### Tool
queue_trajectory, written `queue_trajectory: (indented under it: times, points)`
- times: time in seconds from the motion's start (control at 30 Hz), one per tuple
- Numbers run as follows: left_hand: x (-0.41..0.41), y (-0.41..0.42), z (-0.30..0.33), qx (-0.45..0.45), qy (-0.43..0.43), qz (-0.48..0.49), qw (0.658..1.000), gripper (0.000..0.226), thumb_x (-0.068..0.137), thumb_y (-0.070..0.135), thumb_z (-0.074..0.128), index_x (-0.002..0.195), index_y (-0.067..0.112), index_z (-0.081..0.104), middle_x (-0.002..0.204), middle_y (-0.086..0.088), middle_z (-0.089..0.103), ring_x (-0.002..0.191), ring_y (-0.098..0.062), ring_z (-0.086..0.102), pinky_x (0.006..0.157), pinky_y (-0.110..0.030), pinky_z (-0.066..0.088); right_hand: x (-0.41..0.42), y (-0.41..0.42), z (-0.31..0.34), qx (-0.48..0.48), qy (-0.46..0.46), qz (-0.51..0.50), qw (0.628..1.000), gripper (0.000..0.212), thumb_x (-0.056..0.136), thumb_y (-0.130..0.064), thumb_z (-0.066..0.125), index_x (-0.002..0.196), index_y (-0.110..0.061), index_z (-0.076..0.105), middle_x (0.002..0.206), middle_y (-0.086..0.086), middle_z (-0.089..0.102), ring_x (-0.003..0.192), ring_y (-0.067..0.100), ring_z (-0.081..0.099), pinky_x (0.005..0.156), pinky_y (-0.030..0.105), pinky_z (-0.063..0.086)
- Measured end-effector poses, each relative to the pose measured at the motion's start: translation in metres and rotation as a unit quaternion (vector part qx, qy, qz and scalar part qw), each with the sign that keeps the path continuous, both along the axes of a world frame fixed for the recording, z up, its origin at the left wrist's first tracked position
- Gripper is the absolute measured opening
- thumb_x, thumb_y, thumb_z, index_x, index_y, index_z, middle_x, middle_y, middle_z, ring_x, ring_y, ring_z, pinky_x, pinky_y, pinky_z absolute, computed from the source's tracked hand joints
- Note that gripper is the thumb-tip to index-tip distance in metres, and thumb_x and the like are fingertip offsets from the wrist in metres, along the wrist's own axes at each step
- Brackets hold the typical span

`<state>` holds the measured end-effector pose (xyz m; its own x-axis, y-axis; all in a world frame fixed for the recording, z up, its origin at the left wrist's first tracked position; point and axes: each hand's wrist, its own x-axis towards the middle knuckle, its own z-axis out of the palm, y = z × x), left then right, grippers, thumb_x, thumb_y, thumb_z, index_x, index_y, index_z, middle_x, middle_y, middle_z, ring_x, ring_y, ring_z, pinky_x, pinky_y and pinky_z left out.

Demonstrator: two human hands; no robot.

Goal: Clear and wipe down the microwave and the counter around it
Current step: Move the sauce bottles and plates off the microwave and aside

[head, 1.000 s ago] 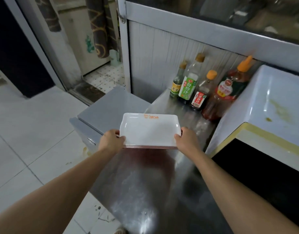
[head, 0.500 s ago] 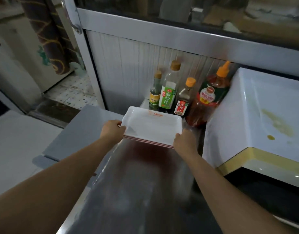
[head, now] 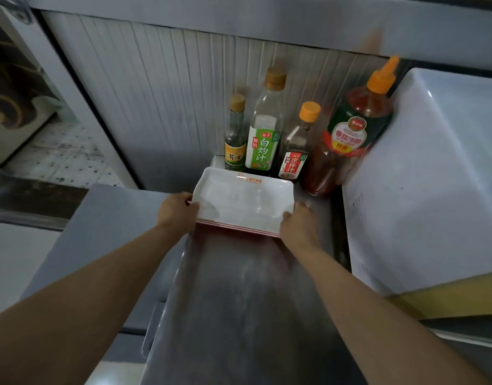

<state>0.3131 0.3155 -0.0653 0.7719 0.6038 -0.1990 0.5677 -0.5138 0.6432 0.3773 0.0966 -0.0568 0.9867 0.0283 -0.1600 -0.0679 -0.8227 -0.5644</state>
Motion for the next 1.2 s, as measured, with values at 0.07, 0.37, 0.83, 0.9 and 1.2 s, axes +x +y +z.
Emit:
queue_trajectory:
  times: [0.07, 0.37, 0.83, 0.9, 1.2]
  points:
    - [0.003, 0.000, -0.004, 0.001, -0.004, -0.001, 1.000, 0.028, 0.090, 0.018, 0.052, 0.115, 0.011, 0.064, 0.102, -0.010, 0.068, 0.085, -0.023, 0.058, 0.075, -0.029, 0.043, 0.003, 0.002, -0.005, -0.002, -0.008, -0.009, 1.000, 0.021, 0.091, -0.008, 0.047, 0.109, 0.001, 0.054, 0.116, 0.020, 0.058, 0.105, 0.033, 0.056, 0.073, 0.027, 0.037]
    - [0.007, -0.002, -0.007, -0.002, 0.004, -0.011, 1.000, 0.032, 0.093, 0.023, 0.052, 0.122, 0.011, 0.058, 0.109, -0.011, 0.065, 0.086, -0.025, 0.062, 0.078, -0.033, 0.050, 0.009, 0.004, -0.012, -0.031, -0.006, -0.026, 0.999, 0.029, 0.093, -0.014, 0.050, 0.119, -0.001, 0.051, 0.123, 0.019, 0.054, 0.111, 0.031, 0.054, 0.084, 0.032, 0.044]
    - [-0.017, -0.014, 0.039, 0.049, 0.078, -0.079, 0.993, 0.046, 0.086, 0.023, 0.061, 0.128, 0.011, 0.046, 0.126, -0.015, 0.047, 0.111, -0.031, 0.051, 0.091, -0.039, 0.042, -0.038, -0.009, 0.034, -0.116, 0.003, 0.129, 0.985, 0.056, 0.084, -0.027, 0.062, 0.132, -0.011, 0.037, 0.137, 0.012, 0.040, 0.128, 0.029, 0.033, 0.105, 0.037, 0.036]
    - [-0.023, -0.019, 0.052, 0.069, 0.091, -0.102, 0.988, 0.049, 0.084, 0.022, 0.061, 0.128, 0.012, 0.043, 0.126, -0.015, 0.043, 0.111, -0.032, 0.050, 0.091, -0.041, 0.042, -0.051, -0.012, 0.044, -0.141, 0.006, 0.163, 0.976, 0.060, 0.084, -0.030, 0.063, 0.134, -0.011, 0.035, 0.139, 0.011, 0.038, 0.130, 0.028, 0.032, 0.106, 0.038, 0.036]
    - [-0.065, -0.073, 0.099, 0.162, 0.105, -0.196, 0.961, 0.060, 0.083, 0.019, 0.059, 0.137, 0.013, 0.033, 0.134, -0.013, 0.039, 0.123, -0.031, 0.042, 0.099, -0.042, 0.042, -0.106, -0.036, 0.083, -0.175, -0.015, 0.224, 0.959, 0.068, 0.083, -0.027, 0.064, 0.139, -0.013, 0.029, 0.141, 0.007, 0.036, 0.131, 0.029, 0.030, 0.106, 0.039, 0.034]
